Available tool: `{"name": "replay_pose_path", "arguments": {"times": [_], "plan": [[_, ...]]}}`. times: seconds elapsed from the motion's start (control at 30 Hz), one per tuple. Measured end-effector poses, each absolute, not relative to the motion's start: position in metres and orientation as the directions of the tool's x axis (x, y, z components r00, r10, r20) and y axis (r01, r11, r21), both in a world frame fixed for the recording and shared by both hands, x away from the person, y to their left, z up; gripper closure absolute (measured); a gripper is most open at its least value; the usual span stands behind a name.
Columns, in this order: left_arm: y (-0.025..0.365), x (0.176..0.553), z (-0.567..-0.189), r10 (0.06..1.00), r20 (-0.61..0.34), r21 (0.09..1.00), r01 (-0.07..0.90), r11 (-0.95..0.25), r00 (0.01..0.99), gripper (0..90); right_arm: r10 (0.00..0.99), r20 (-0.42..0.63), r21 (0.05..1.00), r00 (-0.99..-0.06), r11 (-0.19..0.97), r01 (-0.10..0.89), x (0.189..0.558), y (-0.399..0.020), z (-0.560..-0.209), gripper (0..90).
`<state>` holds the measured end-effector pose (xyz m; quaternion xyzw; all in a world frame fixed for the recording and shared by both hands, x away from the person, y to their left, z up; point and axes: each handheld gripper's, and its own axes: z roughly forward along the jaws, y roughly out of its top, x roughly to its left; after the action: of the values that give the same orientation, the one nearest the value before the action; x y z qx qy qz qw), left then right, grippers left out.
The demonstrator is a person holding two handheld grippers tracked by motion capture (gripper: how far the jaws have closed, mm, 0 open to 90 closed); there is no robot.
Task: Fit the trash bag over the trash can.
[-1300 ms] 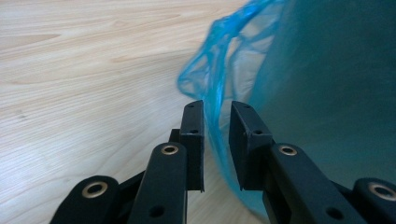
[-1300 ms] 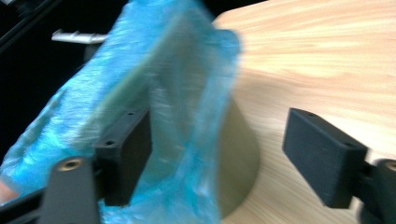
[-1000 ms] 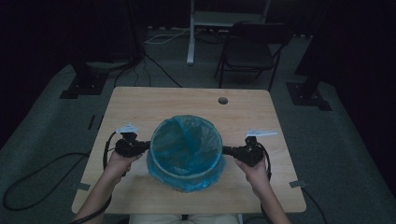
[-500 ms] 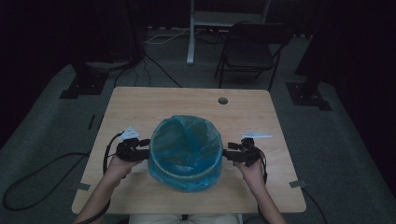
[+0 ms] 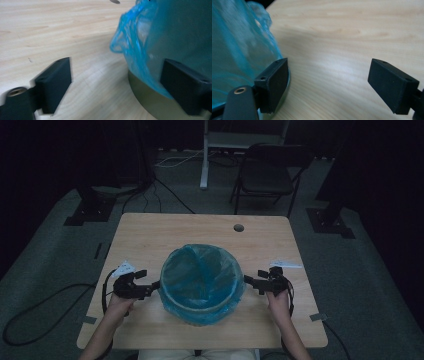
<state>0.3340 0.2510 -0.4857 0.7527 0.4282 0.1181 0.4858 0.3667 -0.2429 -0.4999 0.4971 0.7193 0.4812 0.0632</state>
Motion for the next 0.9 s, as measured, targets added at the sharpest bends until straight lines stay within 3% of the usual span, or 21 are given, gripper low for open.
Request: {"name": "replay_pose_path", "arguments": {"times": [0.13,0.27,0.47,0.6,0.9], "plan": [[0.253,0.328,-0.487,0.764,-0.219,0.846,0.508,-0.162,0.608,10.4,0.773,0.395,0.745,-0.496,0.046,0.665,0.362,-0.248,-0.510,16.4],[0.255,0.324,-0.483,0.773,-0.205,0.864,0.483,-0.146,0.601,10.5,0.744,0.423,0.811,-0.516,-0.057,0.582,0.356,-0.259,-0.498,13.0],[0.253,0.322,-0.481,0.762,-0.198,0.879,0.455,-0.139,0.616,10.5,0.691,0.410,0.862,-0.595,-0.081,0.500,0.354,-0.258,-0.474,12.9],[0.254,0.321,-0.479,0.773,-0.197,0.887,0.446,-0.122,0.603,10.5,0.768,0.346,0.857,-0.539,-0.025,0.515,0.363,-0.250,-0.465,13.6],[0.259,0.322,-0.473,0.808,-0.230,0.899,0.436,-0.037,0.543,10.5,0.816,0.294,0.862,-0.498,-0.002,0.506,0.374,-0.237,-0.468,13.6]]}}
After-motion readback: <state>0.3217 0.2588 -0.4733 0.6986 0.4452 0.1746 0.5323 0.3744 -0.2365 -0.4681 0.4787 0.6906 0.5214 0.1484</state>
